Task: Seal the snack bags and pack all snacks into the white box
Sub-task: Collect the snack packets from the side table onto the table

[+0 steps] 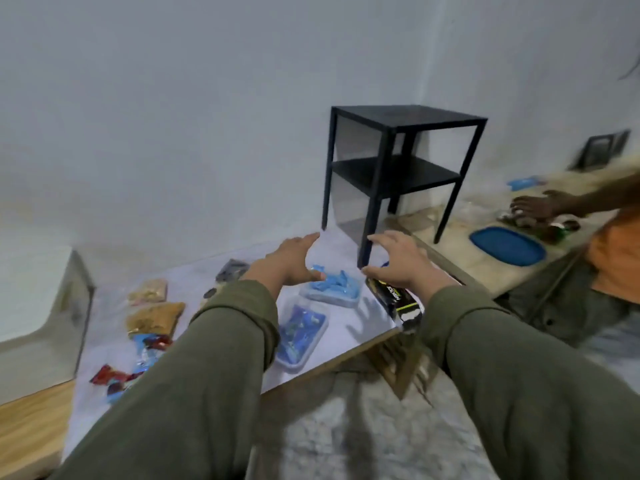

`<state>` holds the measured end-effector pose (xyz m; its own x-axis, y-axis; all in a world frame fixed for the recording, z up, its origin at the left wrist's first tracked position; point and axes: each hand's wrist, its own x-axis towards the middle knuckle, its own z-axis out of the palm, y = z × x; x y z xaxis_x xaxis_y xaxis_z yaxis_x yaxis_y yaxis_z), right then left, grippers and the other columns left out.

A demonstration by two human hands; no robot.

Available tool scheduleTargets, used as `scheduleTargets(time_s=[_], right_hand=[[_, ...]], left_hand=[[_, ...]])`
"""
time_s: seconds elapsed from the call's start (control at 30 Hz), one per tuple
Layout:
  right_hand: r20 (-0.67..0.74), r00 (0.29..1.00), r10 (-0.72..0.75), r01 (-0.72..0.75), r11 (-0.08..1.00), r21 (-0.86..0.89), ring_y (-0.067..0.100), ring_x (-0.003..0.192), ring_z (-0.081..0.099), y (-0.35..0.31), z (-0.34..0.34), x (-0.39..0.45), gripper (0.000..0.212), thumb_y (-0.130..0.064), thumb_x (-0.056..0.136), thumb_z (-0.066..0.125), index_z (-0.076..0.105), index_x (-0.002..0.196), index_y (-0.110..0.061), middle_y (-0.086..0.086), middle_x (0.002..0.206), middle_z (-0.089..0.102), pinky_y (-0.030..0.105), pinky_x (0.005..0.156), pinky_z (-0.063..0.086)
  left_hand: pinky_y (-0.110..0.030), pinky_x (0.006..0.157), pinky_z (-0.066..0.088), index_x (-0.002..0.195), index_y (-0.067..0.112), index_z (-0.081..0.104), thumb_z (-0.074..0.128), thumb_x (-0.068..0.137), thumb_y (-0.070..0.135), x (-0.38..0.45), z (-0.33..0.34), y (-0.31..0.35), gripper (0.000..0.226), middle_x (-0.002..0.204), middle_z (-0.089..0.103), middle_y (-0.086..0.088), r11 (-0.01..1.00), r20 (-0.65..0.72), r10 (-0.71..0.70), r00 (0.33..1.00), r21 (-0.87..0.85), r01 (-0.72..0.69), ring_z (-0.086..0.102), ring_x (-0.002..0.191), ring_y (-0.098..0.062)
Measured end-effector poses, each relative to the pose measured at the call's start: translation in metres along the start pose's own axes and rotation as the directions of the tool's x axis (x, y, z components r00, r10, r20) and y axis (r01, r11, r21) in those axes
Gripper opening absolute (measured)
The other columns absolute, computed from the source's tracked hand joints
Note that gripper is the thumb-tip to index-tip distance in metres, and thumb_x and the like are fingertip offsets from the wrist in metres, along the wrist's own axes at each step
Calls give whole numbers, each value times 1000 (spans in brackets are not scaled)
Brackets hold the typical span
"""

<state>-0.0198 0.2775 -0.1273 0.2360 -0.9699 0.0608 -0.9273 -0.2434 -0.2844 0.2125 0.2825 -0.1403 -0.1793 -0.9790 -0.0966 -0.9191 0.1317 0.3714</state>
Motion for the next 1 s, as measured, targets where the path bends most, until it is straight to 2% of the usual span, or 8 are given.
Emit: scheduleTargets(time_s=[0.17, 0.33, 0.43, 0.57, 0.73, 0.87, 1.0], right_hand=[[14, 987, 162, -162, 986, 31, 27, 141, 20, 70, 0, -7, 75, -50, 78, 67, 32, 142, -34, 5, 152, 24, 48, 114, 23], [6, 965, 263, -263, 964, 25, 28, 138, 25, 119, 3, -20, 81, -47, 74, 72, 31, 143, -34, 7, 149, 28, 47, 112, 27], [31, 952, 306, -306, 952, 9, 27, 137, 26, 146, 8, -22, 83, -47, 73, 73, 30, 143, -35, 6, 149, 29, 46, 113, 27], [85, 939, 333, -334, 942, -2, 26, 140, 21, 173, 21, -13, 81, -45, 75, 72, 28, 143, -38, 4, 151, 23, 44, 116, 21], [197, 953, 230, -234, 972, -7, 25, 141, 19, 210, 47, 19, 87, -45, 72, 75, 26, 144, -41, 3, 153, 21, 43, 116, 20], [283, 952, 120, -119, 993, -20, 23, 144, 16, 248, 66, 58, 89, -44, 72, 75, 25, 144, -39, 0, 155, 19, 47, 117, 18], [356, 932, -68, 76, 997, -9, 22, 145, 12, 292, 92, 90, 94, -46, 69, 78, 22, 144, -40, -3, 156, 17, 51, 118, 16]], left_hand=[[-47, 115, 25, 151, 30, 7, 70, 79, 45, 60, 39, 41, 96, 156, 22, -8, 991, 109, 131, 985, -18, -130, 22, 143, -26], [-39, 113, 27, 151, 22, 14, 73, 79, 38, 99, 68, 76, 94, 151, 32, -11, 958, 129, 282, 951, -81, -274, 30, 138, -29], [-43, 110, 32, 150, 25, 19, 77, 72, 44, 114, 94, 89, 99, 146, 41, -9, 945, 190, 321, 928, -129, -300, 36, 135, -31], [-46, 111, 31, 151, 28, 14, 78, 71, 42, 133, 122, 96, 103, 149, 34, -9, 950, 206, 305, 930, -131, -282, 30, 137, -28], [-48, 112, 29, 149, 35, 13, 82, 62, 48, 144, 159, 95, 112, 154, 24, -4, 947, 163, 280, 946, -210, -244, 21, 142, -22], [-53, 116, 19, 148, 42, 7, 79, 58, 58, 152, 198, 100, 116, 160, 7, -2, 977, 148, 177, 973, -149, -155, 7, 147, -21], [-56, 117, 7, 147, 43, 6, 74, 49, 73, 152, 239, 114, 123, 160, -2, 3, 992, 7, 78, 997, -95, -77, -3, 148, -17]])
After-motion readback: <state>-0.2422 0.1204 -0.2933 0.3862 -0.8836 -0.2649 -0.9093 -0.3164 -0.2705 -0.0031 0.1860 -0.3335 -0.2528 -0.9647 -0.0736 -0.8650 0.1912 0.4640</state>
